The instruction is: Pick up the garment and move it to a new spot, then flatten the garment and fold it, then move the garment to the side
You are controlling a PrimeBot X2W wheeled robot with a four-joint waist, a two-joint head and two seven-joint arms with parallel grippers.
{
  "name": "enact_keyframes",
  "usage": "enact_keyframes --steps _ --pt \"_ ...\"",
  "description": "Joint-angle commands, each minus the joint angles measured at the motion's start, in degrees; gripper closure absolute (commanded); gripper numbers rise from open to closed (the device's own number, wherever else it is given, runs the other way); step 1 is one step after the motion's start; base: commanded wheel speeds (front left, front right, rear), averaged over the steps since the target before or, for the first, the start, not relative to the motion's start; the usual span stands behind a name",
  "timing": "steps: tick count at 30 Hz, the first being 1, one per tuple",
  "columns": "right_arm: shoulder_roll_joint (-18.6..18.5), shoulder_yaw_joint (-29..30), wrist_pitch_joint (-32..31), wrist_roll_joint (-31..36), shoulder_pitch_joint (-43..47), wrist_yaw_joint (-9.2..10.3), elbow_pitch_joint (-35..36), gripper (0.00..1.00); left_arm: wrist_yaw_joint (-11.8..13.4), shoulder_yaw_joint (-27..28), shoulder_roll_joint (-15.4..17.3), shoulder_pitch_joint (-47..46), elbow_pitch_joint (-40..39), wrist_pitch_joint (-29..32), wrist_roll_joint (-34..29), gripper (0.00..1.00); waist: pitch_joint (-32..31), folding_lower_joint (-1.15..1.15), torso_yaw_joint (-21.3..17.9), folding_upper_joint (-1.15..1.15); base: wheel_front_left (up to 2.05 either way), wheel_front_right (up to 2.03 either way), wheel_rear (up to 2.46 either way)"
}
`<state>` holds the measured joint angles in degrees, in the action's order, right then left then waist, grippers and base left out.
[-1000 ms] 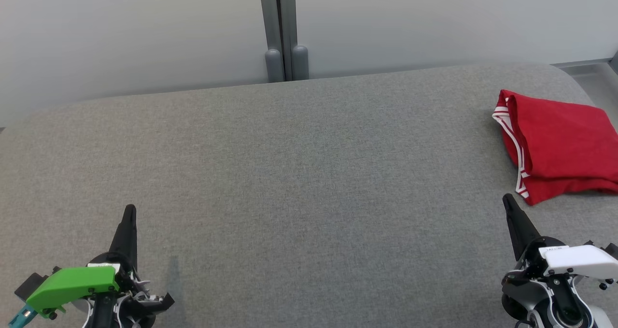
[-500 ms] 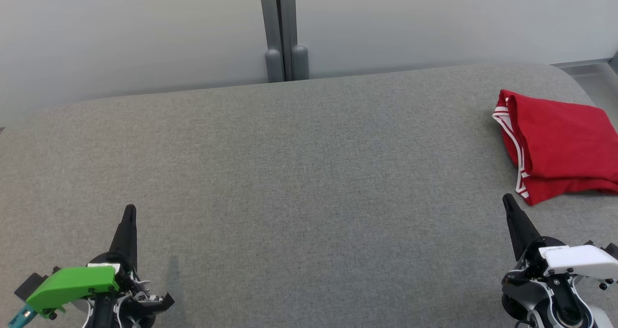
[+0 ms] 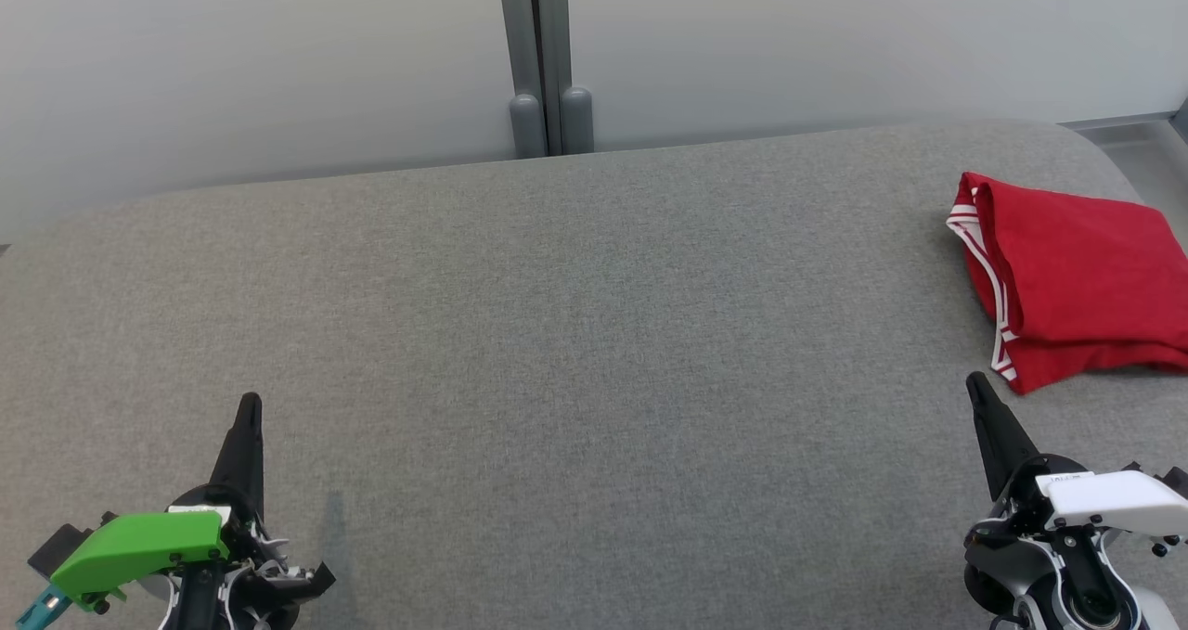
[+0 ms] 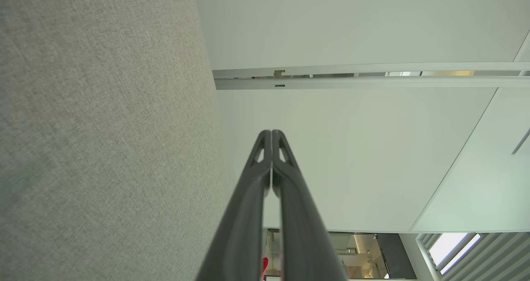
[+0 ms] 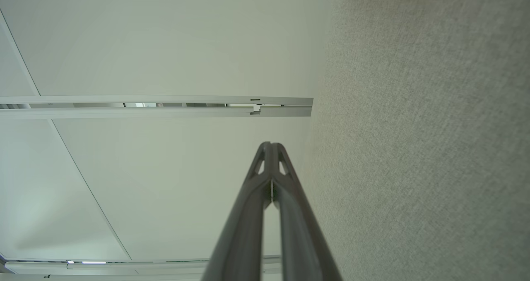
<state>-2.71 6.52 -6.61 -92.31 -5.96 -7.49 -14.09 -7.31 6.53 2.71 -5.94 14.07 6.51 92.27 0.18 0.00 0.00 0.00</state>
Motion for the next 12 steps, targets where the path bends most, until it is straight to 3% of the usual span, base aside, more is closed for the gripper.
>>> enact_keyframes --steps 1,12 --pt "-0.3 0.1 -0.1 -0.2 -0.4 0.0 0.2 1.0 -0.4 0.1 0.3 -0.6 -0.1 0.2 0.3 1.0 0.0 0.0 0.0 0.0 0.0 0.0 0.0" --pt "-0.3 0.1 -0.1 -0.2 -0.4 0.0 0.2 1.0 -0.4 0.1 0.3 -0.6 -0.1 0.2 0.3 1.0 0.0 0.0 0.0 0.0 0.0 0.0 0.0"
